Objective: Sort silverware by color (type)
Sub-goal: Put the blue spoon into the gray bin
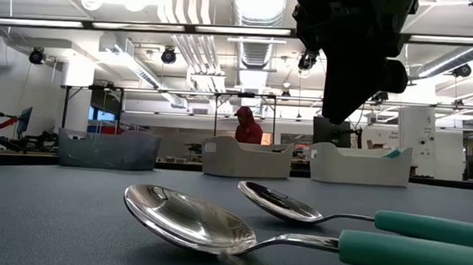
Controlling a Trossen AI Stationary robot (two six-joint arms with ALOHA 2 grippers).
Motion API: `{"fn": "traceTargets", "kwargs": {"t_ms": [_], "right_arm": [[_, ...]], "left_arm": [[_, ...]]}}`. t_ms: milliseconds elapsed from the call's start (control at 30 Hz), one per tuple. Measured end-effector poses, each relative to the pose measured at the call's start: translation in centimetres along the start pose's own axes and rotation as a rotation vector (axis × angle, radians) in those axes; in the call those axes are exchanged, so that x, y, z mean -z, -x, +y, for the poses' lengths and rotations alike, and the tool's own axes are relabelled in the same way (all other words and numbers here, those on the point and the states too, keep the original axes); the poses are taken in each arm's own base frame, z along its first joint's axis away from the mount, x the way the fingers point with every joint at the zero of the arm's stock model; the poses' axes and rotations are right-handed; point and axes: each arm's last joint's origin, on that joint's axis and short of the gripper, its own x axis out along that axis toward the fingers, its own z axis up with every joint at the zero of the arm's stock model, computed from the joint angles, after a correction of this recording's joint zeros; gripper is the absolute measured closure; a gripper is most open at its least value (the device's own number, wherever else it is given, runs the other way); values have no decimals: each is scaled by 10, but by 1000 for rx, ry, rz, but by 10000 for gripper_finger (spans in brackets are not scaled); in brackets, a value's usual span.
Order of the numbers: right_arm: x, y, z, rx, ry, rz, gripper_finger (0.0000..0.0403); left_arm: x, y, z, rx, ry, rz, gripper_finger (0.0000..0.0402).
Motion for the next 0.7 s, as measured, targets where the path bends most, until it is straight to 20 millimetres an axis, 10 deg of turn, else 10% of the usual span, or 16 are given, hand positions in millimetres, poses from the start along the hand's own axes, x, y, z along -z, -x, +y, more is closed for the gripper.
{"fn": "traceTargets", "kwargs": {"t_ms": [367,700], "right_arm": [[-1,0,2,-24,-4,-15,323],[-7,0,6,-77,-47,-46,323]], "left_arm": [[-43,43,-26,176,62,-319,401],[-107,33,-40,1,-11,-458,401]]}}
